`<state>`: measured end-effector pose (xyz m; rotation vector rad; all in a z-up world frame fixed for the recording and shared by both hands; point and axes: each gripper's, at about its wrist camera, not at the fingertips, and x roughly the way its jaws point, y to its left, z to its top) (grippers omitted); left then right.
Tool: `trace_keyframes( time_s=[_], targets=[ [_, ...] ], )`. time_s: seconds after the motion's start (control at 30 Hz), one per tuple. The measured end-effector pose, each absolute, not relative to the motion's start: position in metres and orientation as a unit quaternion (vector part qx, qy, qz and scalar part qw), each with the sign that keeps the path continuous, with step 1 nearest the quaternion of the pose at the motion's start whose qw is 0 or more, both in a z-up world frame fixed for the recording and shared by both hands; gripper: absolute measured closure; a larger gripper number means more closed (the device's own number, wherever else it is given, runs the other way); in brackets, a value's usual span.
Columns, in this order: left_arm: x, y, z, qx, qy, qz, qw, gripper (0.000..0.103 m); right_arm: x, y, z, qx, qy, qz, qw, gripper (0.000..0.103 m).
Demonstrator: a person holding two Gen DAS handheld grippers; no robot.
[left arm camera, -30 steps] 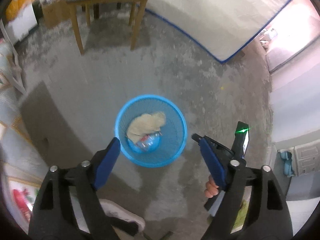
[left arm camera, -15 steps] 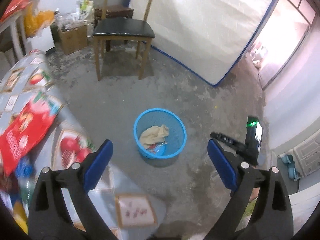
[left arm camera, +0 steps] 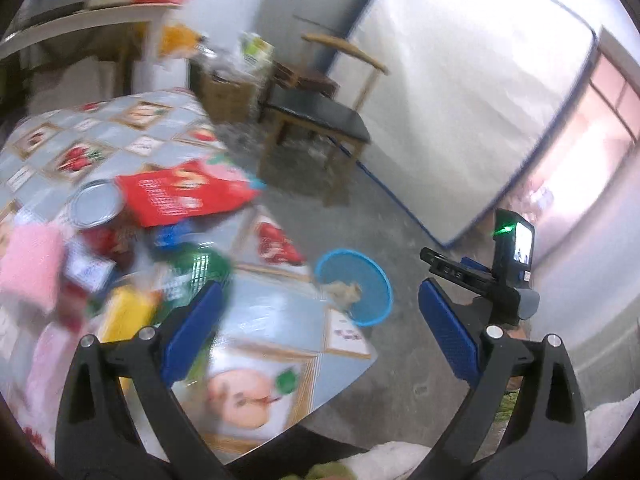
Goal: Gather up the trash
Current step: 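Swing both tools back toward the table, then grasp the pink bubble-wrap pouch with the left tool while the right tool grasps the red snack bag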
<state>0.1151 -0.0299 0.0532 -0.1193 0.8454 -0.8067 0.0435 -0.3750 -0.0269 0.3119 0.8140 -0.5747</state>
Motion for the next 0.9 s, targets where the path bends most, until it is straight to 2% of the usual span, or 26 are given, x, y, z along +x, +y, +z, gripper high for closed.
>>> trace_keyframes(
  time_s=[0.17, 0.33, 0.57, 0.9],
  targets=[
    [0.117, 0.048, 0.055, -0.095, 0.362, -0.319, 0.871, 0.009, 0.065, -0.325, 0.009, 0.136, 0.338, -0.176, 0.915, 0.007],
    [0.13, 0.121, 0.041, -0.133, 0.367, -0.228, 0.892, 0.009, 0.097, -0.302, 0.016, 0.203, 0.354, -0.073, 0.91, 0.007],
    [0.174, 0.197, 0.012, -0.232, 0.385, -0.174, 0.876, 0.009, 0.154, -0.277, -0.02, 0.329, 0.412, 0.042, 0.849, 0.01],
    [0.242, 0.236, -0.052, -0.392, 0.457, -0.186, 0.776, 0.009, 0.21, -0.252, -0.059, 0.394, 0.452, 0.08, 0.796, 0.019]
  ],
)
